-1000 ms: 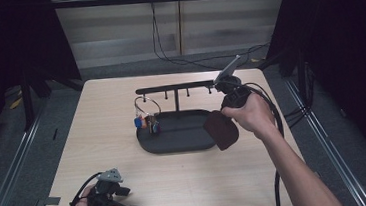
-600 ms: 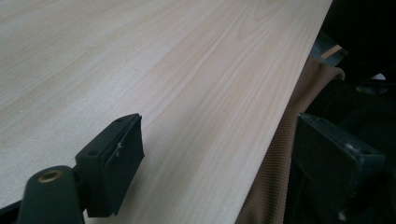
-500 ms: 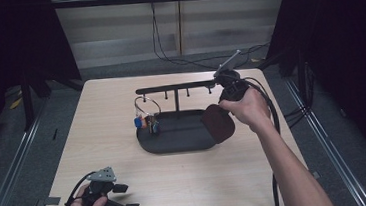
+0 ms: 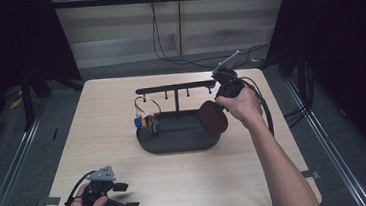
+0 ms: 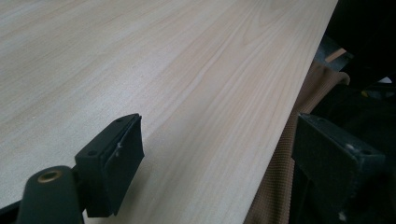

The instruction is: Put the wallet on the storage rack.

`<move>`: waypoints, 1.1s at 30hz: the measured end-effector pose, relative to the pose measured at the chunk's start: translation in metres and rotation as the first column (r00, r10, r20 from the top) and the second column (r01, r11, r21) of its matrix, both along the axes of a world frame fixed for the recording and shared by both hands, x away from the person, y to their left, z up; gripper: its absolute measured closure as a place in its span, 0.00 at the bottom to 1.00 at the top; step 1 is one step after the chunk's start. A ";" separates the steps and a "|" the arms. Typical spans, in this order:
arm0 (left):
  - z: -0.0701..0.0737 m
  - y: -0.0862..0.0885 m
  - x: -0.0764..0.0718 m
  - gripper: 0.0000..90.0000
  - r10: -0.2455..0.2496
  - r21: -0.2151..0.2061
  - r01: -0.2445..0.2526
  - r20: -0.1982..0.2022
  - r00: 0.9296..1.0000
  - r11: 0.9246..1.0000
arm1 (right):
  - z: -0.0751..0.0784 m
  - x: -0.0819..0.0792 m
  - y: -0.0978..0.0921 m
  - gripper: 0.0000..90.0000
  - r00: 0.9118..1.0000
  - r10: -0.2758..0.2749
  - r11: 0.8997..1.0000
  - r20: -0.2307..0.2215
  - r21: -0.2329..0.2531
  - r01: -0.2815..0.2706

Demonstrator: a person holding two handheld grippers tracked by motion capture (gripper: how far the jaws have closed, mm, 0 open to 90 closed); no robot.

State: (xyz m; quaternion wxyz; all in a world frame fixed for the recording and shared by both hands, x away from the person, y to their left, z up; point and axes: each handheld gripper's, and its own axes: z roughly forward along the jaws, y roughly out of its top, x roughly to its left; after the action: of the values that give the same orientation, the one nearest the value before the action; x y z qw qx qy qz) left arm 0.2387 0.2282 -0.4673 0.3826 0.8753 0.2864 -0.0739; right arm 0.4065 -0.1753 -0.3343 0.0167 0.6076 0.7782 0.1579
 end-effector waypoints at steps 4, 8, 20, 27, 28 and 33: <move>-0.001 0.000 0.000 0.18 -0.001 0.010 0.001 -0.002 1.000 1.000 | -0.008 0.003 -0.001 0.94 1.000 -0.005 0.999 0.009 0.046 0.004; 0.000 0.000 0.001 0.18 -0.001 0.003 0.001 -0.007 1.000 1.000 | -0.013 0.006 -0.003 0.94 1.000 -0.026 0.993 0.014 0.113 0.025; 0.001 0.000 -0.001 0.18 -0.006 0.016 0.006 0.003 1.000 1.000 | -0.040 0.014 -0.010 0.94 0.997 -0.077 0.977 -0.011 0.198 0.077; 0.000 0.000 -0.001 0.18 -0.005 0.023 0.005 -0.001 1.000 1.000 | -0.055 0.016 -0.011 0.94 0.996 -0.087 0.964 -0.016 0.250 0.088; 0.001 0.000 -0.001 0.19 -0.009 0.024 0.009 -0.001 1.000 1.000 | -0.058 0.017 -0.011 0.94 0.996 -0.093 0.961 -0.010 0.259 0.093; 0.000 0.002 -0.002 0.19 -0.002 0.014 0.002 -0.002 1.000 1.000 | -0.070 0.018 -0.012 0.94 0.995 -0.104 0.954 -0.011 0.282 0.103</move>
State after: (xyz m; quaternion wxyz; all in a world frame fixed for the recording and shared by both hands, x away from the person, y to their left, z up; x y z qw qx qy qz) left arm 0.2368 0.2301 -0.4668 0.3760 0.8781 0.2866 -0.0732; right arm 0.4244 -0.1871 -0.4046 -0.0604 0.6433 0.7149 0.2672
